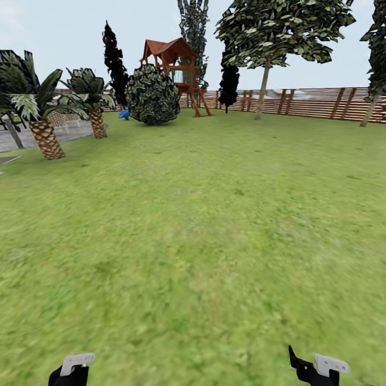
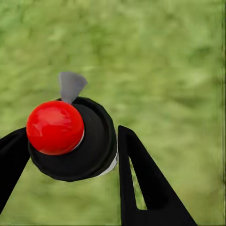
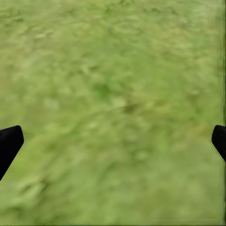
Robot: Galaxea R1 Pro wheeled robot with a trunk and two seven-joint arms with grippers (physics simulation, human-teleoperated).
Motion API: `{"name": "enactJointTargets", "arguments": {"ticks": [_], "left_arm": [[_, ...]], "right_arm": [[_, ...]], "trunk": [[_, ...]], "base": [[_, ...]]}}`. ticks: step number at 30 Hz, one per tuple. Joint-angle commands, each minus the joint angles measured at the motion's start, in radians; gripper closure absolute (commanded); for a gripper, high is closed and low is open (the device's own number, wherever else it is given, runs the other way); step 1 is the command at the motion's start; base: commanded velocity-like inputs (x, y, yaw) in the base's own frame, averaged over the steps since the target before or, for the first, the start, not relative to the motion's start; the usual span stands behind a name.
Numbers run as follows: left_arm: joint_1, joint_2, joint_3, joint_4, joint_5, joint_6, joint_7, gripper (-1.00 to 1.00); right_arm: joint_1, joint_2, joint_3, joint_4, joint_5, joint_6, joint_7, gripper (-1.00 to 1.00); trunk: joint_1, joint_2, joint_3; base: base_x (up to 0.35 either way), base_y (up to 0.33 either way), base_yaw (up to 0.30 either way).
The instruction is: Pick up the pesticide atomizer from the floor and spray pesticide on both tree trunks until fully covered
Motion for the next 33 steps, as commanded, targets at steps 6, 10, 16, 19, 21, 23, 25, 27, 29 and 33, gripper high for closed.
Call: {"name": "enactJointTargets", "arguments": {"ticks": [6, 10, 16, 19, 21, 23, 25, 27, 29, 33], "left_arm": [[0.000, -0.001, 0.001, -0.001, 0.000, 0.003, 0.000, 1.00], [0.000, 0.000, 0.002, -0.001, 0.000, 0.004, 0.000, 1.00], [0.000, 0.001, 0.009, -0.001, 0.000, 0.004, 0.000, 1.00], [0.000, 0.001, 0.014, -0.001, 0.000, 0.004, 0.000, 1.00], [0.000, 0.001, 0.014, -0.001, 0.000, 0.004, 0.000, 1.00], [0.000, 0.001, 0.014, 0.000, 0.000, 0.003, 0.000, 1.00], [0.000, 0.001, 0.014, 0.001, 0.000, 0.003, 0.000, 1.00], [0.000, 0.001, 0.014, 0.001, 0.000, 0.003, 0.000, 1.00], [0.000, 0.001, 0.016, 0.001, 0.000, 0.003, 0.000, 1.00], [0.000, 0.001, 0.016, 0.001, 0.000, 0.003, 0.000, 1.00]], "right_arm": [[0.000, 0.000, 0.000, 0.000, 0.000, 0.000, 0.000, -1.00], [0.000, 0.000, 0.000, 0.000, 0.000, 0.000, 0.000, -1.00], [0.000, 0.000, 0.000, 0.000, 0.000, 0.000, 0.000, -1.00], [0.000, 0.000, 0.000, 0.000, 0.000, 0.000, 0.000, -1.00], [0.000, 0.000, 0.000, 0.000, 0.000, 0.000, 0.000, -1.00], [0.000, 0.000, 0.000, 0.000, 0.000, 0.000, 0.000, -1.00], [0.000, 0.002, 0.000, 0.000, 0.000, 0.000, 0.000, -1.00], [0.000, 0.003, 0.001, 0.008, 0.002, 0.000, 0.001, -1.00], [0.000, 0.000, 0.001, 0.067, 0.004, -0.001, 0.001, -1.00], [0.000, -0.003, 0.004, 0.118, 0.006, -0.021, 0.001, -1.00]], "trunk": [[0.000, 0.000, 0.000], [0.000, 0.000, 0.000], [0.000, 0.000, 0.000], [0.000, 0.000, 0.000], [0.000, 0.000, 0.000], [0.000, 0.000, 0.000], [0.000, 0.000, 0.000], [0.000, 0.000, 0.000], [0.000, 0.000, 0.000], [0.000, 0.000, 0.000]], "base": [[0.332, 0.000, -0.300], [0.339, 0.000, -0.300], [0.339, 0.000, -0.300], [0.339, 0.000, -0.297], [0.339, 0.000, -0.263], [0.339, 0.000, -0.168], [0.339, 0.000, -0.047], [0.339, 0.000, -0.012], [0.339, 0.000, -0.003], [0.339, 0.000, -0.001]]}}
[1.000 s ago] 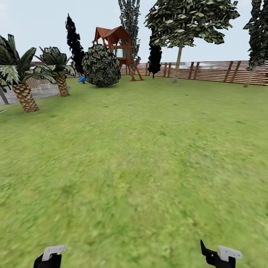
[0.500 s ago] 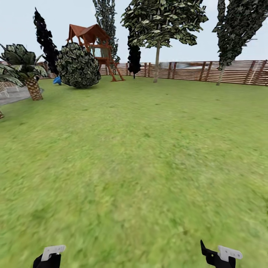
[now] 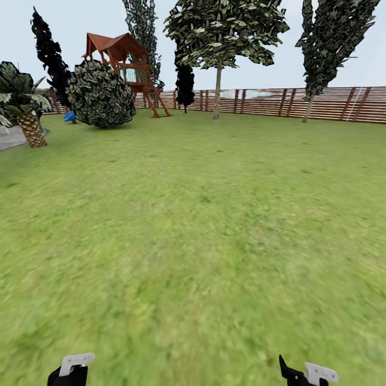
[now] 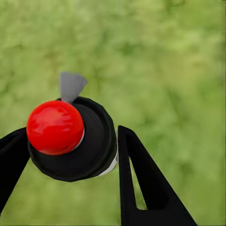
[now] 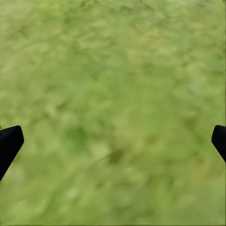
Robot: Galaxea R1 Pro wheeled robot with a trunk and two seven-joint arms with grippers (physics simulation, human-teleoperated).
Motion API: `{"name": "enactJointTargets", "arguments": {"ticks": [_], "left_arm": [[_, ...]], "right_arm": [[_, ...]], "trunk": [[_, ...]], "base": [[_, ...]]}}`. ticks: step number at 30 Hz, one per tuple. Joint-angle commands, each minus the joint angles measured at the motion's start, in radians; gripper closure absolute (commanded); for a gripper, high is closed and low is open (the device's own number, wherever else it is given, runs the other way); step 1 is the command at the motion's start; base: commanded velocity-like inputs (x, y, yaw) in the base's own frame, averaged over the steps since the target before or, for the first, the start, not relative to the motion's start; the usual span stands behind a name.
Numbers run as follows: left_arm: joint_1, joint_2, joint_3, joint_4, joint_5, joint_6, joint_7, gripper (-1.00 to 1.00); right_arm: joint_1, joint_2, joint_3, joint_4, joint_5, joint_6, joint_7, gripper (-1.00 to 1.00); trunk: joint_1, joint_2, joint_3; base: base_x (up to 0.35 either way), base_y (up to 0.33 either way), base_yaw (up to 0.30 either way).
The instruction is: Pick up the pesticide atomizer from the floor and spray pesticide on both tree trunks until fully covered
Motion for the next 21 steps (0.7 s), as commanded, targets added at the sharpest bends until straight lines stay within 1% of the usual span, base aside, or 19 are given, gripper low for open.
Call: {"name": "enactJointTargets", "arguments": {"ticks": [1, 3, 4, 8, 9, 13, 21], "left_arm": [[0.000, 0.000, 0.000, 0.000, 0.000, 0.000, 0.000, 1.00], [0.000, 0.000, 0.000, 0.000, 0.000, -0.001, 0.000, 1.00], [0.000, 0.000, 0.000, 0.000, 0.000, -0.001, 0.000, 1.00], [0.000, -0.001, 0.000, 0.000, 0.001, -0.001, 0.000, 1.00], [0.000, -0.001, 0.000, 0.000, 0.001, -0.001, 0.000, 1.00], [0.000, -0.002, 0.000, 0.000, 0.002, -0.001, 0.000, 1.00], [0.000, -0.002, 0.000, 0.000, 0.002, -0.001, 0.000, 1.00]], "right_arm": [[0.000, 0.000, 0.000, 0.004, 0.001, -0.007, 0.000, -1.00], [0.000, 0.000, 0.000, 0.019, 0.001, -0.010, 0.000, -1.00], [0.000, 0.000, -0.001, 0.051, 0.000, -0.011, 0.000, -1.00], [0.000, 0.000, -0.003, 0.253, -0.002, -0.012, -0.002, -1.00], [0.000, 0.000, -0.002, 0.277, -0.003, -0.012, -0.002, -1.00], [0.000, 0.000, -0.001, 0.316, -0.003, -0.011, -0.002, -1.00], [0.000, 0.000, -0.001, 0.321, -0.001, -0.010, -0.001, -1.00]], "trunk": [[0.000, 0.000, 0.000], [0.000, 0.000, 0.000], [0.000, 0.000, 0.000], [0.000, 0.000, 0.000], [0.000, 0.000, 0.000], [0.000, 0.000, 0.000], [0.000, 0.000, 0.000]], "base": [[0.339, 0.000, 0.000], [0.339, 0.000, 0.000], [0.339, 0.000, 0.000], [0.339, 0.000, 0.000], [0.339, 0.000, 0.000], [0.339, 0.000, 0.000], [0.339, 0.000, 0.000]]}}
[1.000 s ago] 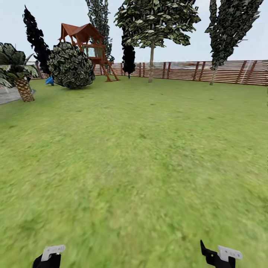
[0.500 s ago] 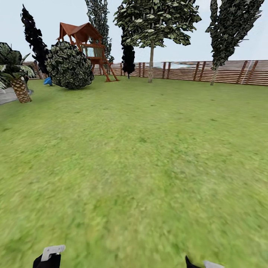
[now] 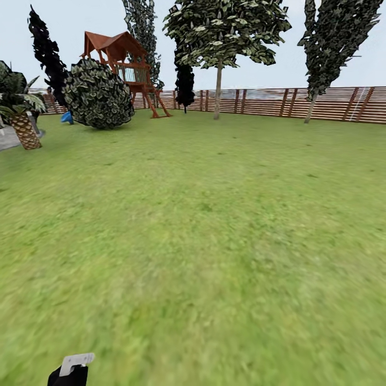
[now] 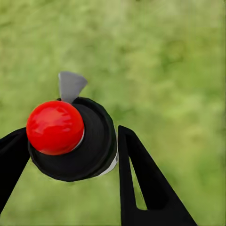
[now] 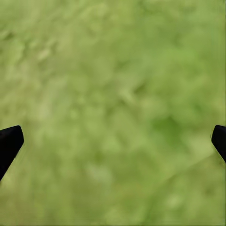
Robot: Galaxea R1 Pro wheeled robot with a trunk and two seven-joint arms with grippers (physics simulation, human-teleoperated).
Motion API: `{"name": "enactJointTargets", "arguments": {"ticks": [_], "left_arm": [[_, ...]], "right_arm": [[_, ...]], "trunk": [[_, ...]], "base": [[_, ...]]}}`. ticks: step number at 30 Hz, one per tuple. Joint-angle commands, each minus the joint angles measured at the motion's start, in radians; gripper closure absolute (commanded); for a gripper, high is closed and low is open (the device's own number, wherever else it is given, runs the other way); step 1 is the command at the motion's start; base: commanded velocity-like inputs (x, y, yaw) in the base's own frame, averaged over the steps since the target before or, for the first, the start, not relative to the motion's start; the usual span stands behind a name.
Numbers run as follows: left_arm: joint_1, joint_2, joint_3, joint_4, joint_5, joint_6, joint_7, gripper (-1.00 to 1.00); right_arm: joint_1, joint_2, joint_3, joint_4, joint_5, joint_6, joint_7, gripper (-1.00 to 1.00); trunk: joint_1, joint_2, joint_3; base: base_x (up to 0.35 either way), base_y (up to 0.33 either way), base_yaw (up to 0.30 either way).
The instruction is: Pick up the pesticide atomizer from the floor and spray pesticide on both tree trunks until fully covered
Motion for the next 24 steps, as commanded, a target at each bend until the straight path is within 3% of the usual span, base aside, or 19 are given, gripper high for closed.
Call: {"name": "enactJointTargets", "arguments": {"ticks": [1, 24], "left_arm": [[0.000, 0.000, 0.000, 0.000, 0.000, 0.000, 0.000, 1.00], [0.000, 0.000, 0.000, 0.000, 0.000, 0.000, 0.000, 1.00]], "right_arm": [[0.000, 0.000, 0.000, 0.000, 0.000, 0.000, 0.000, -1.00], [0.000, 0.004, 0.001, 0.002, 0.000, 0.003, 0.000, -1.00]], "trunk": [[0.000, 0.000, 0.000], [0.000, 0.000, 0.000]], "base": [[0.339, 0.000, 0.000], [0.298, -0.111, -0.017]]}}
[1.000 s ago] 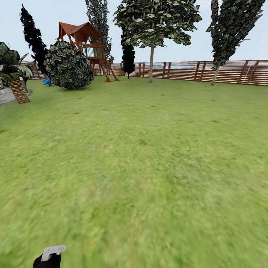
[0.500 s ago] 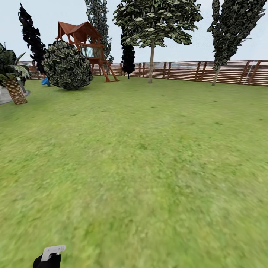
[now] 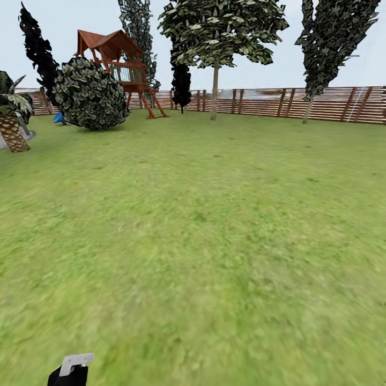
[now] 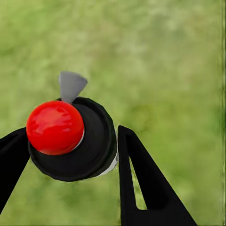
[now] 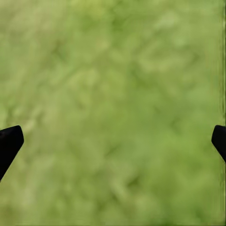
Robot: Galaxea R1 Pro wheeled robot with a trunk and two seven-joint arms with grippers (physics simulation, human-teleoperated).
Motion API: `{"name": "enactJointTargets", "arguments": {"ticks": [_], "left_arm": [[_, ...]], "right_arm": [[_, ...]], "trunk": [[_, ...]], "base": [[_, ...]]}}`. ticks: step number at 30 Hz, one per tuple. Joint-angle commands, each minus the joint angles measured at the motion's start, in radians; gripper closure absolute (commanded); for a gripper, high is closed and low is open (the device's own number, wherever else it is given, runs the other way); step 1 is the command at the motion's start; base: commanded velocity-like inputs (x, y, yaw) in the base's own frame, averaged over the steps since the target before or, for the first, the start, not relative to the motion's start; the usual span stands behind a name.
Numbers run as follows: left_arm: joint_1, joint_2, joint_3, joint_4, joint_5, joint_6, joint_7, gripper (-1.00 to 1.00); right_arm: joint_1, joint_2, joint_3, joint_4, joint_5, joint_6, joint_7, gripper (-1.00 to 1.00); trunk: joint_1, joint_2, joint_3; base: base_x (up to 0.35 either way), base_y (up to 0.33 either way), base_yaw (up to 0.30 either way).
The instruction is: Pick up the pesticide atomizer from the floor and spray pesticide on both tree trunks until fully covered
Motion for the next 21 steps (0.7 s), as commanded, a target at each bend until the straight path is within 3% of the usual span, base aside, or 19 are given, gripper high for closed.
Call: {"name": "enactJointTargets", "arguments": {"ticks": [1, 13, 16, 21], "left_arm": [[0.000, 0.000, 0.000, 0.000, 0.000, 0.000, 0.000, 1.00], [0.000, 0.000, 0.000, 0.000, 0.000, -0.001, 0.000, 1.00], [0.000, 0.000, 0.000, 0.000, 0.000, 0.000, 0.000, 1.00], [0.000, 0.000, 0.000, 0.000, 0.000, 0.000, 0.000, 1.00]], "right_arm": [[0.000, 0.000, 0.000, 0.000, 0.000, 0.000, 0.000, -1.00], [0.000, -0.001, -0.001, 0.000, -0.002, -0.001, 0.000, -1.00], [0.000, -0.001, -0.001, 0.000, -0.002, -0.001, 0.000, -1.00], [0.000, 0.000, 0.000, 0.000, 0.000, 0.000, 0.000, -1.00]], "trunk": [[0.000, 0.000, 0.000], [0.000, 0.000, 0.000], [0.000, 0.000, 0.000], [0.000, 0.000, 0.000]], "base": [[0.284, -0.088, -0.230], [0.063, -0.010, -0.261], [0.274, 0.000, -0.247], [0.335, 0.000, -0.034]]}}
